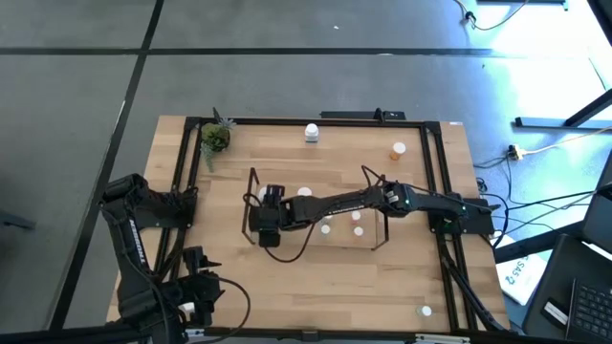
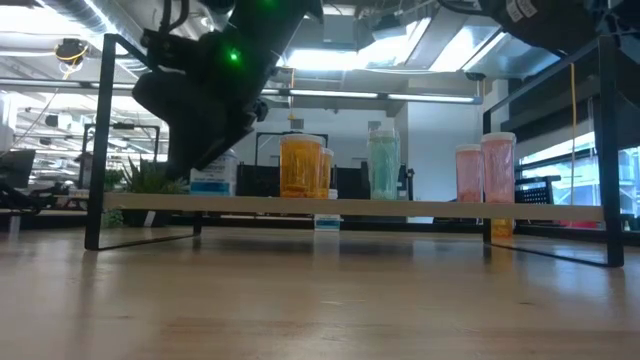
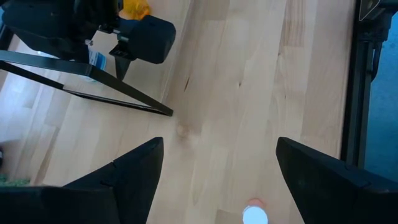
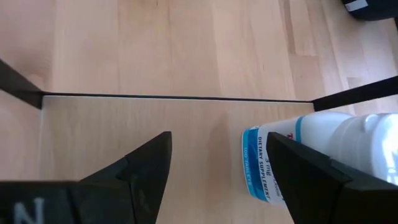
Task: Pick and place medicine bottles onto shelf by color
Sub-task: Adjust the white pill bottle on the shelf, then put the bottom white pill bottle on the shelf aligned with the other white pill bottle
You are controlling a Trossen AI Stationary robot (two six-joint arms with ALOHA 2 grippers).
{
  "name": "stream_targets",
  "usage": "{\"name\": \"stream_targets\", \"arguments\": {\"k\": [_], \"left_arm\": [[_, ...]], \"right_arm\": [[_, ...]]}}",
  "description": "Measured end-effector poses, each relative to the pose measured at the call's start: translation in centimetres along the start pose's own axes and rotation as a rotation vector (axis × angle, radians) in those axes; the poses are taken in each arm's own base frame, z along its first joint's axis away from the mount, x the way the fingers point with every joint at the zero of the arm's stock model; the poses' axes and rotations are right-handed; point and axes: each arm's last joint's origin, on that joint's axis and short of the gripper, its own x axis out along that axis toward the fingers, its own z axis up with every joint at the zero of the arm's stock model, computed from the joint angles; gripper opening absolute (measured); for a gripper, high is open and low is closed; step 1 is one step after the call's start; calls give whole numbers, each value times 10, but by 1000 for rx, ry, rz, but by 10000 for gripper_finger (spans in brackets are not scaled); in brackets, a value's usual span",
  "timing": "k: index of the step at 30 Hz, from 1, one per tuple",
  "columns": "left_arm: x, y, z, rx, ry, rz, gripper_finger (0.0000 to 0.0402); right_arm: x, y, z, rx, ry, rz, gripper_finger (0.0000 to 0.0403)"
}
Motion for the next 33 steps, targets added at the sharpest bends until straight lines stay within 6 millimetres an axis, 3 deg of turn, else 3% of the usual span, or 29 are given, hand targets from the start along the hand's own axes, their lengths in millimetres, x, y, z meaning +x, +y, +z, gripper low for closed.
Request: {"name": "stream_targets", "arguments": {"k": [8, 13, 24, 33], "left_arm": [[0, 0, 0, 0, 0, 0, 306], [0, 0, 0, 0, 0, 0, 306], [1, 1, 0, 8, 9, 5, 306], [-4, -3, -10, 13, 202, -59, 306]], "right_arm": [[0, -1, 0, -6, 5, -4, 264], [-12, 13, 1, -55, -8, 11, 264], [-89, 50, 6, -115, -58, 66, 264], [-156, 98, -8, -203, -97, 143, 264]]}}
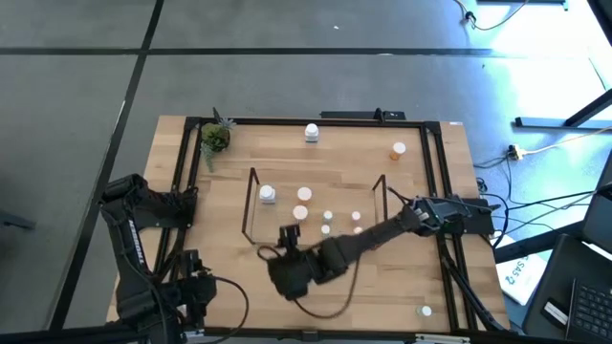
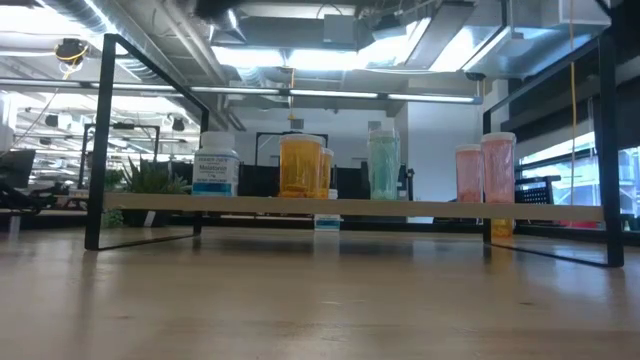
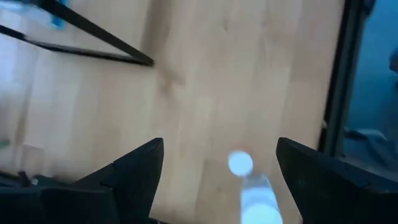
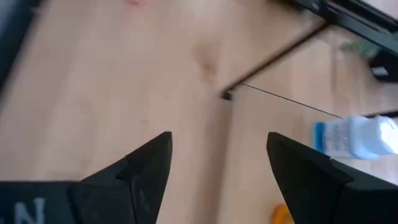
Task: Pick and place medicine bottles onto shelf by color
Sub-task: Put the bottom white pill bottle on the shelf aligned with the other white pill bottle
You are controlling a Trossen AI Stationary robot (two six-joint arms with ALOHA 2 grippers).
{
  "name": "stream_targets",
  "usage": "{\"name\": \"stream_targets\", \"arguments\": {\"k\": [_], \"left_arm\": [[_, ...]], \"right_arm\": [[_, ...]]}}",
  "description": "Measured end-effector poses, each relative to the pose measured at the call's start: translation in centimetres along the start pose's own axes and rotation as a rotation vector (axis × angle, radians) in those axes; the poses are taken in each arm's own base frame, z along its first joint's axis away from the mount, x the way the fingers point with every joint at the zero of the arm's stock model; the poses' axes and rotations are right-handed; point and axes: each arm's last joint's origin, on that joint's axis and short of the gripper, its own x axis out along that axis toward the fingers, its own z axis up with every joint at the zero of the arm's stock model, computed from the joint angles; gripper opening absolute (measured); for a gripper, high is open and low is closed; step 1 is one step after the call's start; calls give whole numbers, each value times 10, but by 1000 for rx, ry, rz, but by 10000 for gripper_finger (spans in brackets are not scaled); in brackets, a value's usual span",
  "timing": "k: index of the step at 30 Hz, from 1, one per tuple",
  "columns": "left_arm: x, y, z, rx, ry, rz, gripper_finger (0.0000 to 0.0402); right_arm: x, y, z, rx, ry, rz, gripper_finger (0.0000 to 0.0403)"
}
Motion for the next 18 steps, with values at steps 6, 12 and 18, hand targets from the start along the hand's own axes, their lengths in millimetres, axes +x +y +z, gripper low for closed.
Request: {"name": "stream_targets", "arguments": {"k": [6, 12, 18], "left_arm": [[-5, -6, -10, 15, 34, -60, 306], [-12, -11, -28, -13, 122, -104, 306], [-21, -15, -47, -99, 124, -129, 306]], "right_arm": [[-22, 30, -1, -3, -43, 0, 264], [-30, 44, -4, -29, -46, 18, 264], [-30, 44, -4, -27, -41, 33, 264]]}}
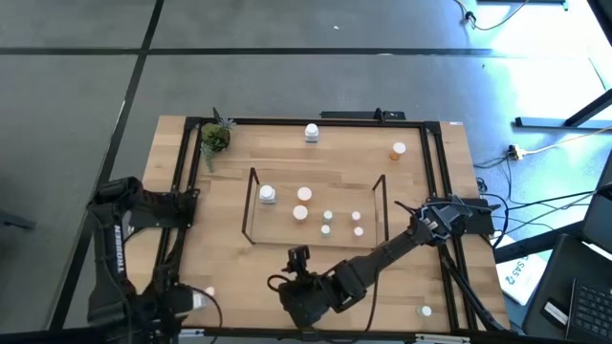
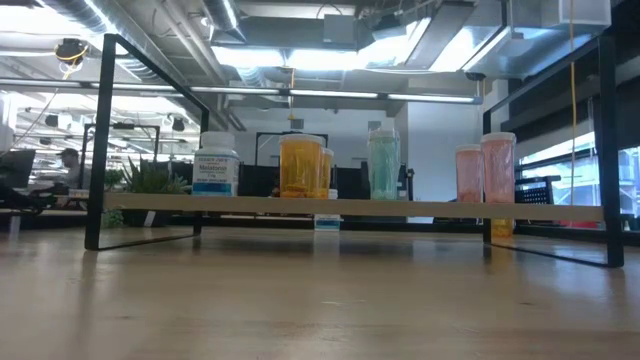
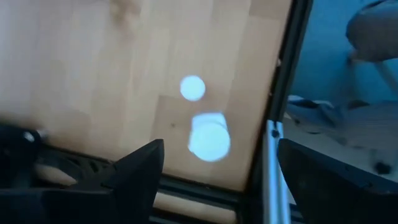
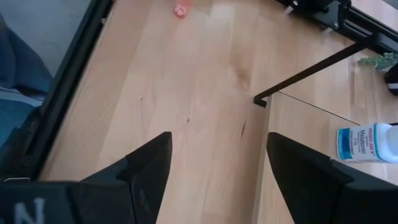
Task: Pick and place medicine bottles onto shelf by color
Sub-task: Put the bottom white pill bottle on the shelf aligned with the other white pill bottle
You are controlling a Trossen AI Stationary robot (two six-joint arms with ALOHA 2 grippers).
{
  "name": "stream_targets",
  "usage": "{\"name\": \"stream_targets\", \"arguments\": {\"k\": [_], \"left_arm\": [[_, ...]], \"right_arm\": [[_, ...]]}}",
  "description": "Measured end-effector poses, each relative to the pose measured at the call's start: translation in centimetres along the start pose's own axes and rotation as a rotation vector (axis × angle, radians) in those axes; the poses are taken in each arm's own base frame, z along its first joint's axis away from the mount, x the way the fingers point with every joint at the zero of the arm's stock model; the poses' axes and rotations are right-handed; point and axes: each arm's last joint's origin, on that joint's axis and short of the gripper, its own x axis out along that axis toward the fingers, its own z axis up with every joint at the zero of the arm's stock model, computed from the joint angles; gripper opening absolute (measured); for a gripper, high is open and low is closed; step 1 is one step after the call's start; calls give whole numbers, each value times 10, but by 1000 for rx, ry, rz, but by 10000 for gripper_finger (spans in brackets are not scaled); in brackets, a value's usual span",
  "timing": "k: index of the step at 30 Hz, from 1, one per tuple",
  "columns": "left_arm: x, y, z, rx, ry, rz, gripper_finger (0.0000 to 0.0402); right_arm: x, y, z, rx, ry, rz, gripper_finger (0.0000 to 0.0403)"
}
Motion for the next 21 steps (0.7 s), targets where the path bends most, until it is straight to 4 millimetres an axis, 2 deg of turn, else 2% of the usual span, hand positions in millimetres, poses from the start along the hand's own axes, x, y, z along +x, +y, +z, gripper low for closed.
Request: {"name": "stream_targets", "arguments": {"k": [4, 10, 21], "left_arm": [[2, -3, -12, -54, -3, -32, 306], [26, -4, -26, -52, 0, -33, 306], [61, 0, -35, -8, 0, -16, 306]], "right_arm": [[1, -2, 0, 2, 3, 5, 264], [3, -5, 0, 8, 5, 0, 264], [3, -5, 0, 28, 5, 0, 264]]}}
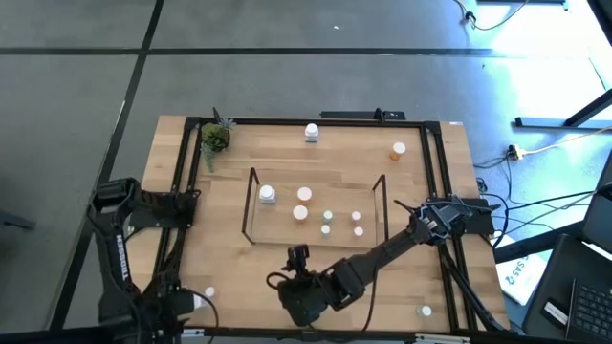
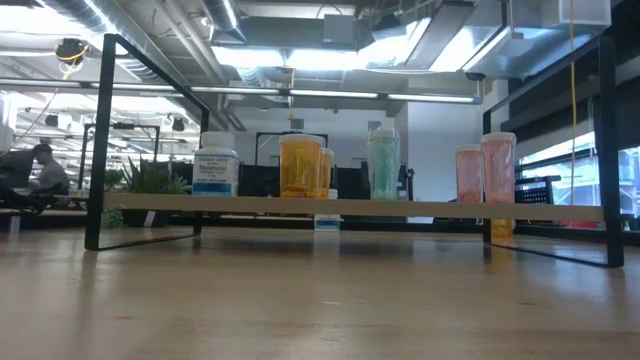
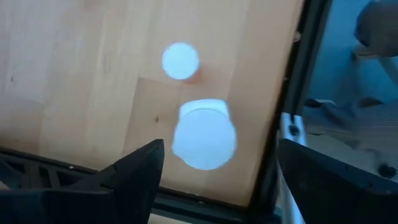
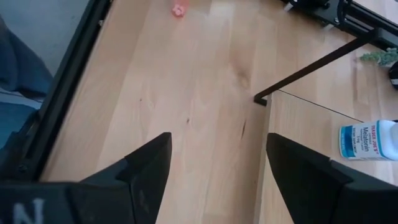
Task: Pick and place medicine bottles onto shelf by color
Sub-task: Put the bottom white pill bottle on the shelf aligned with the other white pill bottle
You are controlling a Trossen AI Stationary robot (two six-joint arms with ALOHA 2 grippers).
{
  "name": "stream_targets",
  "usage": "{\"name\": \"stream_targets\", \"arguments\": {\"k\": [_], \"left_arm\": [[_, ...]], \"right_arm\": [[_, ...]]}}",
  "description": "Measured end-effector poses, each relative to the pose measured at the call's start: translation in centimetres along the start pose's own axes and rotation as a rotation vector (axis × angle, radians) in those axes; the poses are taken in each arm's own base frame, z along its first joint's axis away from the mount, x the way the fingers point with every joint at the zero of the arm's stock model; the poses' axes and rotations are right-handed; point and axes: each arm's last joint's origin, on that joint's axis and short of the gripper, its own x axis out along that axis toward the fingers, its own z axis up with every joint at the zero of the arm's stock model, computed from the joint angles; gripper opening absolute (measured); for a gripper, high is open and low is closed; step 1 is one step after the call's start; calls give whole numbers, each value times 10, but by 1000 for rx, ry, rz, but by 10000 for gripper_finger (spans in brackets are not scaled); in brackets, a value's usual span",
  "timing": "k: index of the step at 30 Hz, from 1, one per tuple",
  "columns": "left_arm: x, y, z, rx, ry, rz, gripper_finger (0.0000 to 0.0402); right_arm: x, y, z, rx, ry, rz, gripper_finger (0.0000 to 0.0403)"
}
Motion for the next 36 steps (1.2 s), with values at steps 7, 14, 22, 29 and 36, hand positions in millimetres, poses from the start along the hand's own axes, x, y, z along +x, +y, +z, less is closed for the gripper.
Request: {"name": "stream_targets", "arguments": {"k": [7, 14, 22, 29, 36], "left_arm": [[19, 6, -5, 6, -1, 25, 306], [37, 12, -11, 2, -2, 29, 306], [47, 19, -13, -13, -14, 64, 306], [47, 19, -13, -13, -14, 64, 306], [47, 19, -13, -13, -15, 66, 306]], "right_arm": [[0, 0, 0, 1, 0, 0, 264], [0, 0, 0, 1, 0, 0, 264], [0, 0, 0, 5, 0, 0, 264], [0, 1, 4, 12, -41, 14, 264], [1, 3, 7, 16, -72, 54, 264]]}}
